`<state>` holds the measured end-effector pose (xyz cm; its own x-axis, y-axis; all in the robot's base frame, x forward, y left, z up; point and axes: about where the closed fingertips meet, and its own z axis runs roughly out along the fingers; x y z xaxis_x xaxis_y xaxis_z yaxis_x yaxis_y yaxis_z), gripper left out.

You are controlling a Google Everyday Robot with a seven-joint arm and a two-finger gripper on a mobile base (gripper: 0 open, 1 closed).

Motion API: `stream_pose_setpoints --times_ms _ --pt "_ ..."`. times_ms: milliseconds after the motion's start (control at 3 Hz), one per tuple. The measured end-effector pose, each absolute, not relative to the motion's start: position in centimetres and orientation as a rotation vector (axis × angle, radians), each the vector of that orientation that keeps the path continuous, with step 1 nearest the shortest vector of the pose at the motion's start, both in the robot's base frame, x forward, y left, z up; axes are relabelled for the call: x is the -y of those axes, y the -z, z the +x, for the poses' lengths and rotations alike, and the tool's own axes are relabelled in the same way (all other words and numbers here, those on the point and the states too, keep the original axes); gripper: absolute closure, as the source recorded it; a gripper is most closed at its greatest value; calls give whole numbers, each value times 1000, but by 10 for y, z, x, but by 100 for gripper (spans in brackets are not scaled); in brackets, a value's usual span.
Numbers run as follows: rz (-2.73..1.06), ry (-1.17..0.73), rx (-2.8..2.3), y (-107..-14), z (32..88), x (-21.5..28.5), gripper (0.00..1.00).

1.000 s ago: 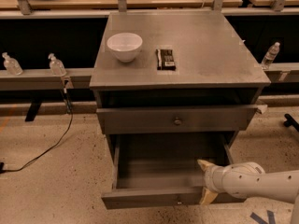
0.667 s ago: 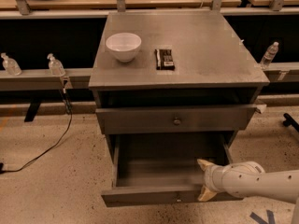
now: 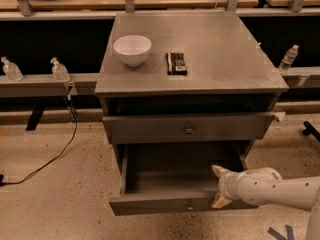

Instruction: Close middle drawer

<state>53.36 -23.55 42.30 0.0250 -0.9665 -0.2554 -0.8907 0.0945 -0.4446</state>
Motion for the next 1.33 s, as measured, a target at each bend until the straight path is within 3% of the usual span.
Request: stream_pose_setpoints --times_ms 333,1333 --pt "-1806 238 -1883 -427 563 242 19" --pt "-1800 258 -1875 -430 578 244 21"
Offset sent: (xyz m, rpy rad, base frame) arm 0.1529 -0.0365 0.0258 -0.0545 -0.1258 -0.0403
